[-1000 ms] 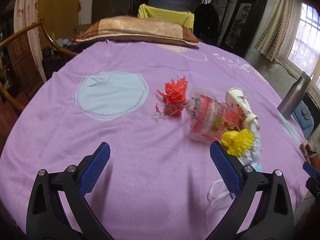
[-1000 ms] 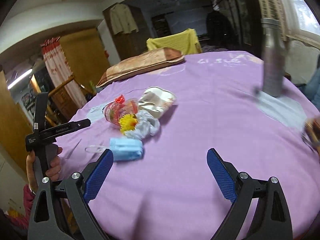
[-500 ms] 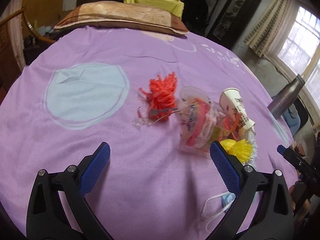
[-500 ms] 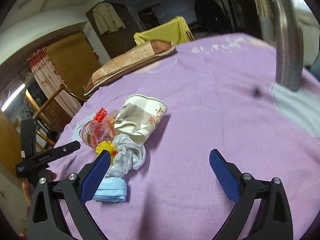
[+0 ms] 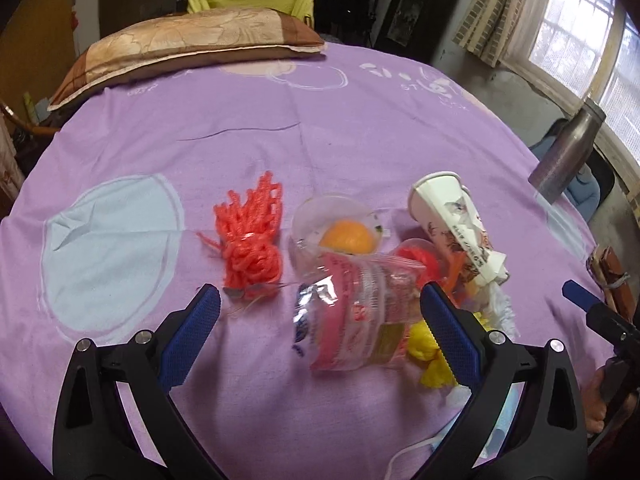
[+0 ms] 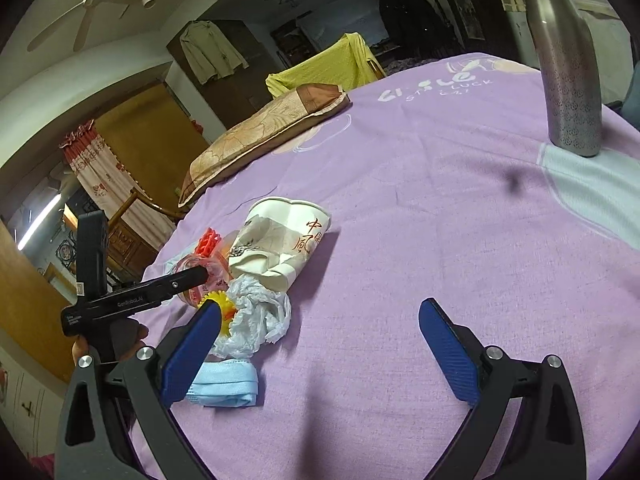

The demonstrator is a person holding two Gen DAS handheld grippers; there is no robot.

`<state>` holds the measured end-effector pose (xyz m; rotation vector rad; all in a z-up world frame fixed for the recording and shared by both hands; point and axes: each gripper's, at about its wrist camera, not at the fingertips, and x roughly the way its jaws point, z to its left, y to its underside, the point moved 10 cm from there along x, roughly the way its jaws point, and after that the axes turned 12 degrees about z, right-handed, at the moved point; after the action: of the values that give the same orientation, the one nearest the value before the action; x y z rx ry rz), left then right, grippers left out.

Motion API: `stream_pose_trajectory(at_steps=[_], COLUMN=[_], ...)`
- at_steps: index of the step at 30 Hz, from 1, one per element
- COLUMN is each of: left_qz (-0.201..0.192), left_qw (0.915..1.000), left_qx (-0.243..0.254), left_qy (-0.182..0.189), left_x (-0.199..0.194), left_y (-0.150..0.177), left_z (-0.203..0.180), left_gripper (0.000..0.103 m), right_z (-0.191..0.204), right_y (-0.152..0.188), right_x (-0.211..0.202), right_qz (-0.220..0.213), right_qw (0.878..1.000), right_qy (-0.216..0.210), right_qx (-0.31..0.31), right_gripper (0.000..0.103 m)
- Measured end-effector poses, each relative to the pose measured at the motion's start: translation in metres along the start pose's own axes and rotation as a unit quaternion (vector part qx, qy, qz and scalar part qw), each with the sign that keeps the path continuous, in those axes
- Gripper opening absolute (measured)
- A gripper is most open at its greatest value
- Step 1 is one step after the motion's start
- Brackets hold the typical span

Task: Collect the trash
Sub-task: 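Bring both tools back over the table toward the pink bottle and paper cup, then grasp the white paper cup with the right tool while the left tool grasps the clear snack bag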

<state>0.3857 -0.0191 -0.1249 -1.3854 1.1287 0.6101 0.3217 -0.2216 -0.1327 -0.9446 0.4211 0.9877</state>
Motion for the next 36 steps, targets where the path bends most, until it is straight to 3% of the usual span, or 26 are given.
stream_pose_trajectory(at_steps=[4,6,10,13,15,18,19,26,31,36], left_qz=[0.04,0.043,0.007,-0.012,-0.009,0.027,0.039,0.045,0.051,0.052], left_qw=[0.9991,0.999,0.9973,0.9946,0.9925,0.9924,0.9924,0.9957,0.993,0.9929], left_qx=[-0.009,-0.008,-0.026,-0.073,-0.101,-0.117,-0.117,-0.07,-0.024,-0.024], left_qy=[0.012,-0.001,-0.069,-0.074,-0.069,-0.026,-0.005,-0.04,-0.104,-0.104], left_x=[0.016,0.019,0.004,-0.007,-0.007,0.005,0.009,0.016,0.024,0.026], left_y=[0.006,0.007,0.0,-0.003,-0.002,0.006,0.008,0.012,0.016,0.017], left_z=[0.005,0.008,0.03,0.052,0.065,0.068,0.064,0.047,0.038,0.04], left_gripper=[0.096,0.096,0.096,0.096,0.096,0.096,0.096,0.097,0.098,0.098], right_z=[-0.001,-0.002,-0.003,-0.004,-0.004,-0.004,-0.003,0.015,0.037,0.039], right_y=[-0.001,-0.001,-0.002,-0.001,-0.001,0.0,0.0,-0.015,-0.05,-0.068], right_x=[0.0,-0.001,-0.001,-0.002,-0.002,-0.002,-0.001,0.027,0.058,0.095], right_qz=[0.001,-0.001,-0.002,-0.003,-0.005,-0.003,0.0,0.058,0.097,0.128], right_qw=[1.0,1.0,1.0,1.0,1.0,1.0,1.0,0.998,0.995,0.992], right_qy=[-0.001,-0.003,-0.005,-0.003,0.001,0.005,0.006,0.009,-0.014,-0.007], right_qx=[0.002,0.006,0.008,0.006,0.005,0.006,0.007,-0.017,-0.023,-0.009], right_gripper=[0.097,0.097,0.097,0.097,0.097,0.097,0.097,0.097,0.097,0.097])
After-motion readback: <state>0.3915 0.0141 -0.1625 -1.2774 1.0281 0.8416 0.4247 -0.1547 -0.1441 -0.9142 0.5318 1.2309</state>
